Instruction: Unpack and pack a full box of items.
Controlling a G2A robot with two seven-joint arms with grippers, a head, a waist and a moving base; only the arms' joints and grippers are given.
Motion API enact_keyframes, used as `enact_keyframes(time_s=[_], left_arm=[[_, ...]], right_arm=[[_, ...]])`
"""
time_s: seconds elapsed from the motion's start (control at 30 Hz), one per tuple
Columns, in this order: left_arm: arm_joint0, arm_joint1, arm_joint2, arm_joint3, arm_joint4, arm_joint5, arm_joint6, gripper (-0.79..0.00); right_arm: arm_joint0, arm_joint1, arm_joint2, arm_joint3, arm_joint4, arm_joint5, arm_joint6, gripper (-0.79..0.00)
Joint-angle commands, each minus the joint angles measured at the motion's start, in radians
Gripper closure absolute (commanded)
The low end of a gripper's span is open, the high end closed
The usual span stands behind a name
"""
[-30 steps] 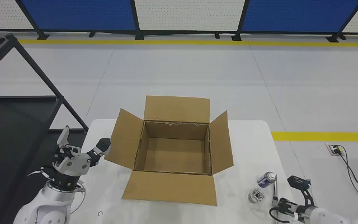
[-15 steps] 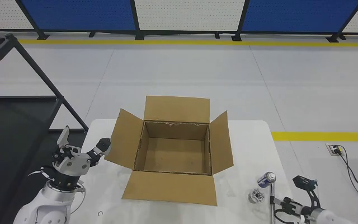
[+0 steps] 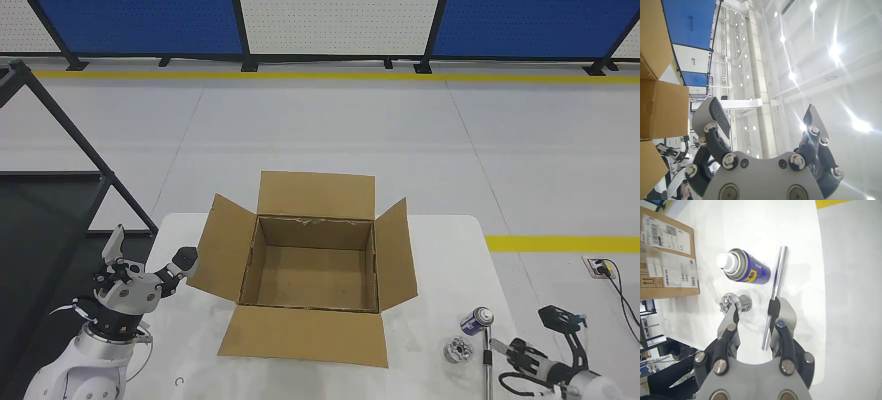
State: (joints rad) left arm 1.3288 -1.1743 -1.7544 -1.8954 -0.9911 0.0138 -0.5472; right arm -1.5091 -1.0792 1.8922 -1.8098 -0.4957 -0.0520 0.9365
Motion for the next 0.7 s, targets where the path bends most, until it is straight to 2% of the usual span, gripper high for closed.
enact_keyframes(time_s=[0.0,0.23,0.43,0.57,0.6,0.67], left_arm=[[0.000,0.000,0.000,0.000,0.000,0.000,0.000,-0.785],[0.000,0.000,0.000,0.000,0.000,0.000,0.000,-0.785],[0.024,0.004,-0.028,-0.060,0.025,0.023,0.001,-0.785],[0.045,0.013,-0.071,-0.093,0.065,0.093,-0.030,-0.785],[0.053,0.017,-0.084,-0.099,0.094,0.132,-0.041,-0.785],[0.068,0.025,-0.114,-0.115,0.149,0.165,-0.061,-0.785]], right_arm=[[-0.003,0.000,0.012,-0.019,0.037,-0.007,-0.011,-0.785],[0.002,0.006,0.072,-0.093,0.233,-0.064,0.013,-0.785],[-0.018,0.012,0.121,-0.142,0.396,-0.138,0.051,-0.785],[-0.031,0.017,0.149,-0.150,0.509,-0.193,0.095,-0.785],[-0.035,0.019,0.150,-0.149,0.521,-0.205,0.131,-0.785],[-0.035,0.019,0.150,-0.149,0.521,-0.205,0.131,-0.785]])
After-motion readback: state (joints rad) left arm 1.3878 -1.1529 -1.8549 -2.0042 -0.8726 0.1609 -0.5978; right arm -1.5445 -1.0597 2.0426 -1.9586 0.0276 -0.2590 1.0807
